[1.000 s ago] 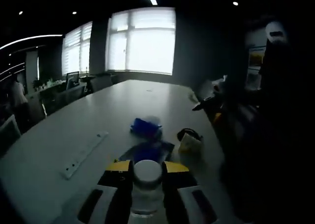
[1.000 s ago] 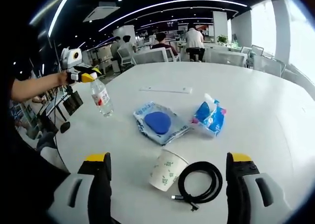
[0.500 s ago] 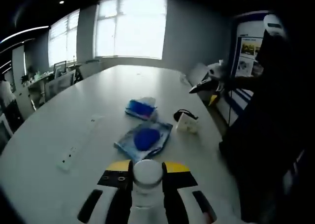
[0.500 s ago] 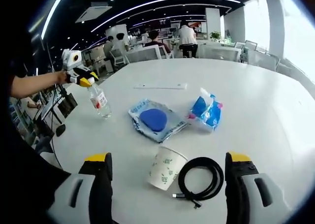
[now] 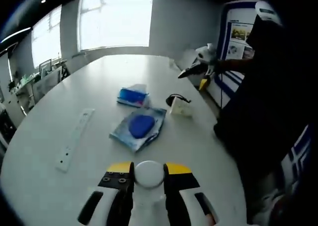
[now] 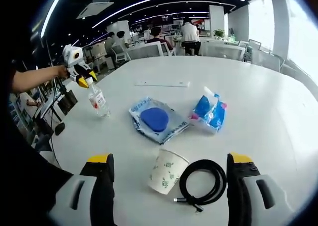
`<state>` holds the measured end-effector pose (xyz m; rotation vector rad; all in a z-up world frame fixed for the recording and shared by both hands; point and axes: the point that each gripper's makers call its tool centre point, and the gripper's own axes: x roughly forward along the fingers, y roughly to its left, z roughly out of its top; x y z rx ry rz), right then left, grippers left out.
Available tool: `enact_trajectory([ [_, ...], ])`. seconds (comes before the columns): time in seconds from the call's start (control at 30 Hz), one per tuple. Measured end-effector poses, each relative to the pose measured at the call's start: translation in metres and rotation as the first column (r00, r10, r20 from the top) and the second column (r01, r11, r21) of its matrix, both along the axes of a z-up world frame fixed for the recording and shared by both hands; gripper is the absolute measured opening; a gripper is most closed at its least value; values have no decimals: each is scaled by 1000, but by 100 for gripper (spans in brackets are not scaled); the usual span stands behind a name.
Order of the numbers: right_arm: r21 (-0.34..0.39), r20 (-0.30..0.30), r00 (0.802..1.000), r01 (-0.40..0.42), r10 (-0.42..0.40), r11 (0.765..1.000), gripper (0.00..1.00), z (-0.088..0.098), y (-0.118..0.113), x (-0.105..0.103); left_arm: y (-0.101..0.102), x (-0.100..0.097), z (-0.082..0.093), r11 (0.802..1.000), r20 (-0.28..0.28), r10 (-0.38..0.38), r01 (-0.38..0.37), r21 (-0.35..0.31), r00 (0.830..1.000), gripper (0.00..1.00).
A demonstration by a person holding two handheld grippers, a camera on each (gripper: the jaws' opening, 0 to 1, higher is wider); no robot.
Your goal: Arrange the tabletop items into an orderly group along one side of the table until the central work area is clear of visible clutter.
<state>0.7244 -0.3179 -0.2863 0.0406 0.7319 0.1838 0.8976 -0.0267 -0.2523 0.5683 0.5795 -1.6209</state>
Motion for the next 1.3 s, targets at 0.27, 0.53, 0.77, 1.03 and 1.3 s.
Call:
enact_trajectory([
  [0.27,-1,-10,1000,-29,29,1000,89,-4,6,5,1,-8,3,999,19,-51,50,13,999,21],
  [0.53,3,-6,999,-43,43,999,88,-5,7,7,-1,0,15,1000,27,3,-3,-20,1000,39],
  [0.77,9,8,998,-56,56,998,88,-3,8,11,-4,-2,30,997,25,53,-51,-55,998,48],
  [1.03,20,18,997,-75,75,997,89,-3,11,12,3,-3,32,983,11,172,-171,-70,985,68],
  [1.3,26,26,994,-109,109,994,90,-5,12,15,16,-8,28,957,15,269,-265,-114,963,83],
])
